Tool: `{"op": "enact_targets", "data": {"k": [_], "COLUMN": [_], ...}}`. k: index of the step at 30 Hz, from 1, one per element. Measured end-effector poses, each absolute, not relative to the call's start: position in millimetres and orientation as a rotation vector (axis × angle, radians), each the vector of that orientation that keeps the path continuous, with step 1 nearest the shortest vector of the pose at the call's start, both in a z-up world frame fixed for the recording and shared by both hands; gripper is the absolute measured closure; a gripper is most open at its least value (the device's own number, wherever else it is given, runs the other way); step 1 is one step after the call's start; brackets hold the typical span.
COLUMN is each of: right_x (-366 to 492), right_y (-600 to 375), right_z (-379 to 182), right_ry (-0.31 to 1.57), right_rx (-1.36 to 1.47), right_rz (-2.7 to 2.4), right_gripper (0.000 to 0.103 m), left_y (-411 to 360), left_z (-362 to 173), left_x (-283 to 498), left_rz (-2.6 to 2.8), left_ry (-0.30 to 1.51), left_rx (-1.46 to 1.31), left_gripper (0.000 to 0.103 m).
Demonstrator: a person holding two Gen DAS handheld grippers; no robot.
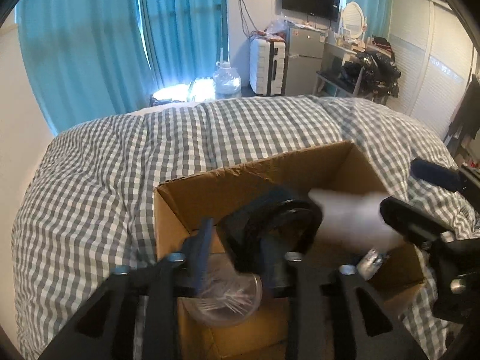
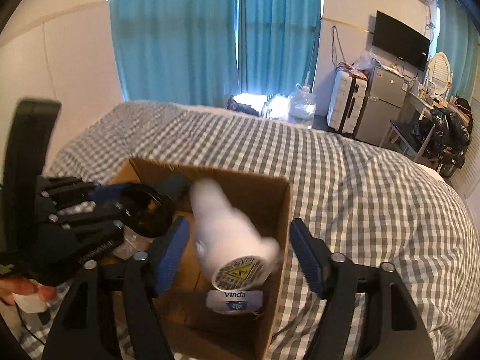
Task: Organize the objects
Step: 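Place the nozzle into the box with the left tool while the right tool places the hair dryer in, then grasp the white tube with the left tool while the right tool grasps the white tape roll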
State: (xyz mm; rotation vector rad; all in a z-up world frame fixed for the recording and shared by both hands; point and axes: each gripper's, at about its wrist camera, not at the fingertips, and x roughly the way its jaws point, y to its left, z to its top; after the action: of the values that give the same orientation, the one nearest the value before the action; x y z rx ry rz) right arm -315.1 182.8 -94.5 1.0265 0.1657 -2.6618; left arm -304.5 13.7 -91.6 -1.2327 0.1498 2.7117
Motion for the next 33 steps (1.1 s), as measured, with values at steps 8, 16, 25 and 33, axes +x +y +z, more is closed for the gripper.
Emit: {"op": "enact_targets", "data": {"k": [8, 16, 25, 33], "right_x": [-259, -178, -112, -96], "right_y": [197, 213, 212, 182], "right_z": [-27, 26, -20, -110], "right_ry": [0.165, 0.248, 0.38, 0.515], "right_rx": [0.883, 0.804, 0.868, 0.995], "right_rz": [-2.743, -2.774, -2.716, -2.573], "right_gripper": [0.02, 0.02, 0.016, 0.016], "left_y": [17, -5, -27, -12], "left_z": [-28, 23, -23, -101], "left_x": [-258, -187, -100, -80], "left_rz": [2.791, 2.846, 2.919, 2.888], "left_ry": [0.22, 0.087, -0.01, -0.021], "left_rx": [-1.152, -1.152, -1.257, -1.399], "left_gripper": [0.013, 0.011, 0.011, 0.011]}}
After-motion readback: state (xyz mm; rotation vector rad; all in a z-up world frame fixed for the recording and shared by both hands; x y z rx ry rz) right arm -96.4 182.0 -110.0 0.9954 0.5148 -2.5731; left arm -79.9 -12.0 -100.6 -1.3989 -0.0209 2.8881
